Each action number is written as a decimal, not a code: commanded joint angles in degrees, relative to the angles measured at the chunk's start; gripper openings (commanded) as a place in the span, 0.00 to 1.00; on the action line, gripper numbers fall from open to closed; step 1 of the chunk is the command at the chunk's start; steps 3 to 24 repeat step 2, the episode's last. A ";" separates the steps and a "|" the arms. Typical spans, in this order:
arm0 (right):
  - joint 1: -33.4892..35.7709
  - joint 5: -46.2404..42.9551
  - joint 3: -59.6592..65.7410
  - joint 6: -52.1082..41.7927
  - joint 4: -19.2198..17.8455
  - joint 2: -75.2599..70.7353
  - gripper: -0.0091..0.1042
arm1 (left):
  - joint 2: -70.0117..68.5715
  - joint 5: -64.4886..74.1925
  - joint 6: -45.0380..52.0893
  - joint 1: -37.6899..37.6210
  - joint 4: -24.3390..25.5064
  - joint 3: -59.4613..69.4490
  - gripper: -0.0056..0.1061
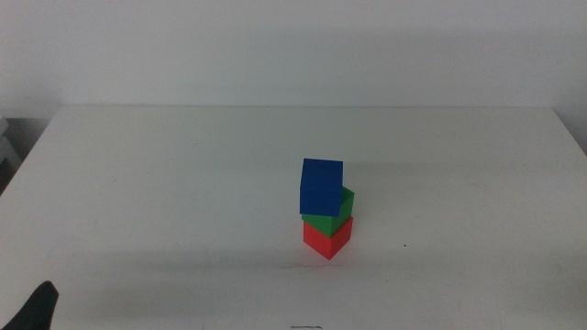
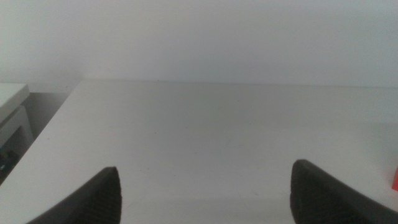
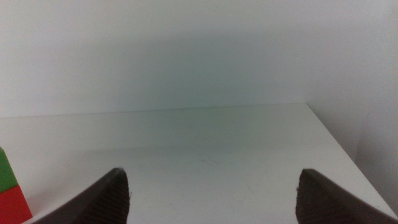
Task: Stack red cubes first, then green, then blue cubes in a specific spot.
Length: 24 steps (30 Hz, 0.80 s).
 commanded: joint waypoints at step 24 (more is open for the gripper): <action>-0.34 -4.16 -1.01 -0.58 -0.48 -1.31 0.91 | -1.28 -4.18 -0.11 0.08 -0.14 -0.15 0.88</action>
